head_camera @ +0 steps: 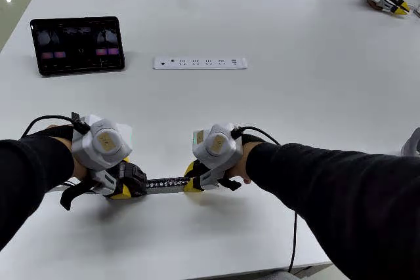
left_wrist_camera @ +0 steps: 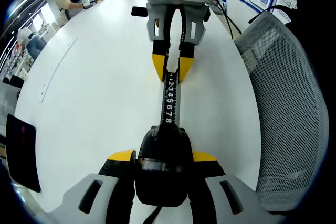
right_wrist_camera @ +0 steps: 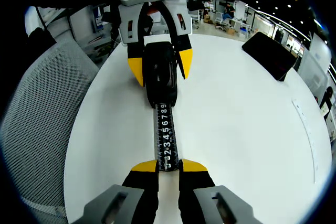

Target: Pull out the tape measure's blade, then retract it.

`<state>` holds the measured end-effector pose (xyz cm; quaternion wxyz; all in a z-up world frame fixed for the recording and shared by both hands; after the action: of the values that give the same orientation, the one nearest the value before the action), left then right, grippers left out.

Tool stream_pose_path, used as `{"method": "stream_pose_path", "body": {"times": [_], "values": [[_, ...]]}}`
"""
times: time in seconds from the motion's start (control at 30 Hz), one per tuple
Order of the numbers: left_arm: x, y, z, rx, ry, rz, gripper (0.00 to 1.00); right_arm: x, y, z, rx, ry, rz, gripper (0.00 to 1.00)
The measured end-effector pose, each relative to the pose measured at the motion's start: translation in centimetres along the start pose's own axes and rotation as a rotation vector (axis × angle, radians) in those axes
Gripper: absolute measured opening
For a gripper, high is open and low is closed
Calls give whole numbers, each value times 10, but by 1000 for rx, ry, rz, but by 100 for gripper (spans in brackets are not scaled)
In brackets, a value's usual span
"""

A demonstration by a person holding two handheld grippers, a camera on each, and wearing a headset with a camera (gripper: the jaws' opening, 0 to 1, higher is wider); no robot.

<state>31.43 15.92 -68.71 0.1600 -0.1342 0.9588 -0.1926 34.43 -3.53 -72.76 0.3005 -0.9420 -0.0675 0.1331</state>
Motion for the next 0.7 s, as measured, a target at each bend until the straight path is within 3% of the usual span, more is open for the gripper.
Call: {"method": "stream_pose_path", "body": {"times": [0.7], "values": [[0, 0, 0, 5, -4, 0, 33, -1, 8, -5, -9, 7, 5, 10]]}}
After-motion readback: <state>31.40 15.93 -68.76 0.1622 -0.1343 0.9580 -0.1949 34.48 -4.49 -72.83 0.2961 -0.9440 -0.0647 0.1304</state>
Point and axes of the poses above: the centre of the closed fingertips' face, and the gripper's own axes: z roughly forward along the fingers, x roughly to its right, y roughly out of its underside, the point moved 10 cm from there along -z, roughly backward along the fingers, and after that the axes turned 13 degrees about -y, right-handed, at the moved point
